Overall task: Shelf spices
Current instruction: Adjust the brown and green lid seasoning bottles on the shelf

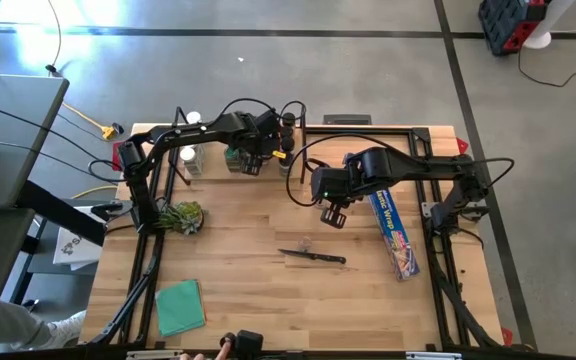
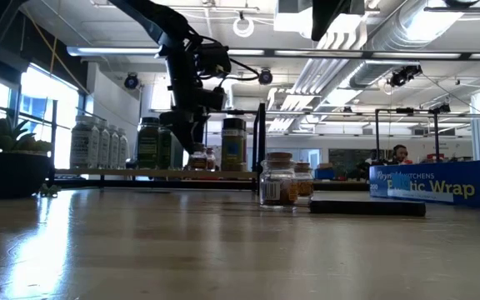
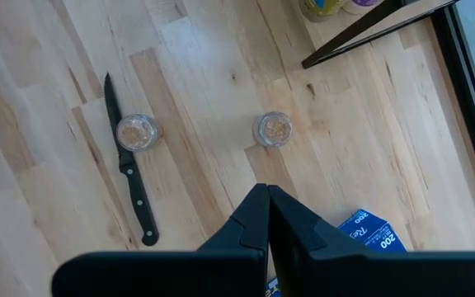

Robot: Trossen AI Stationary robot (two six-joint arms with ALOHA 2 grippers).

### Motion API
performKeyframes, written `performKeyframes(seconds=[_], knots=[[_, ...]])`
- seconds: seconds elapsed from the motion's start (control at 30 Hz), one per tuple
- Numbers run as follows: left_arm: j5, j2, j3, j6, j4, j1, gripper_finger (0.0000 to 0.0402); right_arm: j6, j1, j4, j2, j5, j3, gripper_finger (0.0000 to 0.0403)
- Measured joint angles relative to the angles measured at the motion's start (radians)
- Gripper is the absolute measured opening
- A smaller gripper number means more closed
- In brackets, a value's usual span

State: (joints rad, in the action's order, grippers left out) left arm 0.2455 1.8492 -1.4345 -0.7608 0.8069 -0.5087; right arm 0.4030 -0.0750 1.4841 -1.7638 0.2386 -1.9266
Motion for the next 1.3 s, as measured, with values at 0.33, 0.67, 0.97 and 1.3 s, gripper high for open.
performKeyframes(seconds=[0.33,0.67,0.97,1.3], knots=[[0.0,-0.001,0.0,0.008,-0.027,0.001,0.0266,0.0,0.0,0.0,0.0,0.0,0.0,0.0],[0.025,-0.007,0.0,0.016,0.002,0.017,0.0266,0.0,0.0,0.0,0.0,0.0,0.0,0.0],[0.059,-0.13,0.0,0.024,0.03,0.069,0.0266,0.001,0.0,-0.004,0.0,0.0,0.0,0.0],[-0.086,-0.431,0.0,0.388,0.319,0.128,0.0266,-0.003,0.0,-0.017,0.0,0.001,0.0,0.0]])
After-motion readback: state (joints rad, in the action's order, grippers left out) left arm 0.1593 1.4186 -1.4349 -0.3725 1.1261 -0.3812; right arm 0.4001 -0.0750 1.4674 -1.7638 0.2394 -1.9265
